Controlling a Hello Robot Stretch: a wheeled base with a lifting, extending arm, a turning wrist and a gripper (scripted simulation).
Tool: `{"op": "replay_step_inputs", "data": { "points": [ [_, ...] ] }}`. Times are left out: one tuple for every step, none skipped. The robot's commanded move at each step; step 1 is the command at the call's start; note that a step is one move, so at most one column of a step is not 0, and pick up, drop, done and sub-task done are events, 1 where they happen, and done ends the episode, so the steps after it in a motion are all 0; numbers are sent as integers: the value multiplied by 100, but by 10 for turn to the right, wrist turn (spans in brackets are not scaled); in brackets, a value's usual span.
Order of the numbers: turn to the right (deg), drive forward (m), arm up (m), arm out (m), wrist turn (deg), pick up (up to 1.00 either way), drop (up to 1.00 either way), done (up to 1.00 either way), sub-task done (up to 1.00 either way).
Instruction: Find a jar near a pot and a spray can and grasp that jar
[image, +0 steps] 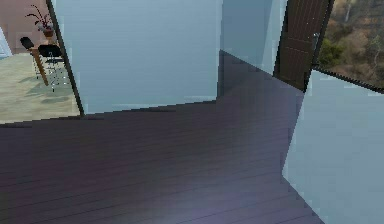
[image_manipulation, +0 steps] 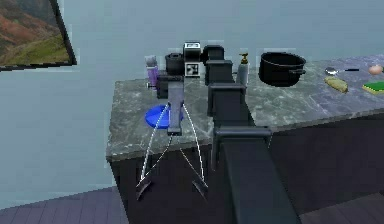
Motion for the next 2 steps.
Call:
{"op": "replay_step_inputs", "data": {
  "points": [
    [0,0,0,0,450,0,0,0,0],
    [0,0,0,0,450,0,0,0,0]
  ]
}}
